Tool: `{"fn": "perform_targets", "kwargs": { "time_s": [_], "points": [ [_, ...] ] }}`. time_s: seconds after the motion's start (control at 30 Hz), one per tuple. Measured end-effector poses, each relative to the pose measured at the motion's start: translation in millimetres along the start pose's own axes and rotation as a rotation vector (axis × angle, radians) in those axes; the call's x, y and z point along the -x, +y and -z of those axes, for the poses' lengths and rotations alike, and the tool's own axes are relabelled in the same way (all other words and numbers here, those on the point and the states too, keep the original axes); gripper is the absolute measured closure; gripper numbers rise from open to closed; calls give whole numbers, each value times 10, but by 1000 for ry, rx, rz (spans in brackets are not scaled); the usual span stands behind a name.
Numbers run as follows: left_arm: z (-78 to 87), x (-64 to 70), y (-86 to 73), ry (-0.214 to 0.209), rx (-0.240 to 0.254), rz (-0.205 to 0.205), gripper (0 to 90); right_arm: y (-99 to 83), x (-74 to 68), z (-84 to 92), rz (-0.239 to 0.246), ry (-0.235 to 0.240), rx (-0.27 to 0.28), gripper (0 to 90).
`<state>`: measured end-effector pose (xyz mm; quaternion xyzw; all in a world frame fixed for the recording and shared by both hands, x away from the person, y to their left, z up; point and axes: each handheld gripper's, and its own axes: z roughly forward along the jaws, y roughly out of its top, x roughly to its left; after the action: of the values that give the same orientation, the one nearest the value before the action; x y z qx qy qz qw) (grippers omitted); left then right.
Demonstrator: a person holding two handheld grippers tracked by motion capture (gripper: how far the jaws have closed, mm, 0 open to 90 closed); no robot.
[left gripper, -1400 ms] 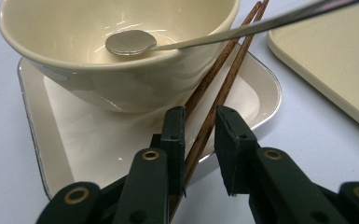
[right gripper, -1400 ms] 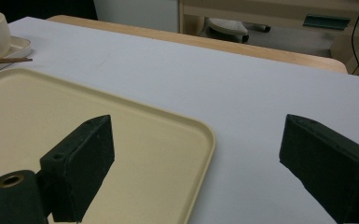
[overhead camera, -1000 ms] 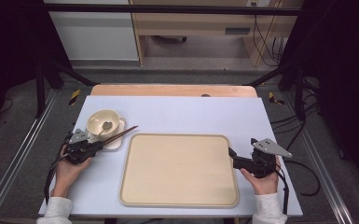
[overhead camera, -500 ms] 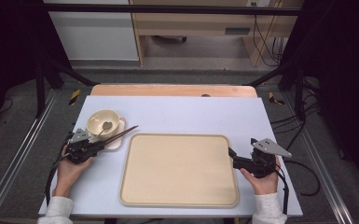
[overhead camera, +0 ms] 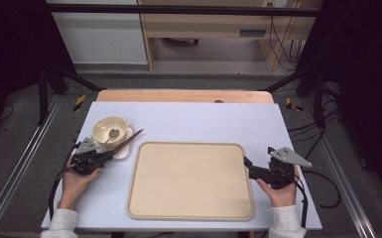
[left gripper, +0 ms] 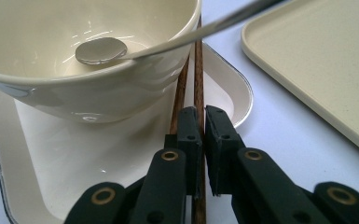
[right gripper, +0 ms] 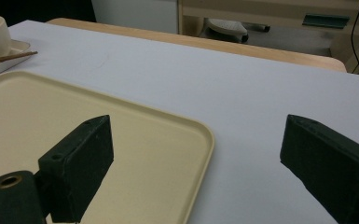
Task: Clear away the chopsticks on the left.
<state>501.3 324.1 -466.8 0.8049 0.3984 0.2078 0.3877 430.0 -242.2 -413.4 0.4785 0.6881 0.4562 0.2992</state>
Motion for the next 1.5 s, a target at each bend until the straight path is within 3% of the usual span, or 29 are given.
{"fn": "perform_targets", "kwargs": {
  "time_s": [0.6, 0.77, 0.93, 1.1, 1.27, 1.5],
  "points": [
    [221, 142, 28, -2, 40, -26, 851, 3, 26, 28, -10, -4, 9, 72],
    [303, 257, 31, 16, 44, -38, 851, 3, 27, 30, -11, -8, 11, 68],
    [383, 412, 56, 8, 58, -60, 851, 3, 29, 35, -13, -17, 11, 62],
    [447, 517, 61, -2, 82, -48, 850, 0, 42, 40, -13, -24, 9, 60],
    [407, 649, 98, 8, 65, -60, 850, 2, 43, 47, -20, -25, 9, 59],
    [421, 820, 178, 27, 89, -50, 850, 0, 62, 58, -20, -30, 13, 59]
  ]
}}
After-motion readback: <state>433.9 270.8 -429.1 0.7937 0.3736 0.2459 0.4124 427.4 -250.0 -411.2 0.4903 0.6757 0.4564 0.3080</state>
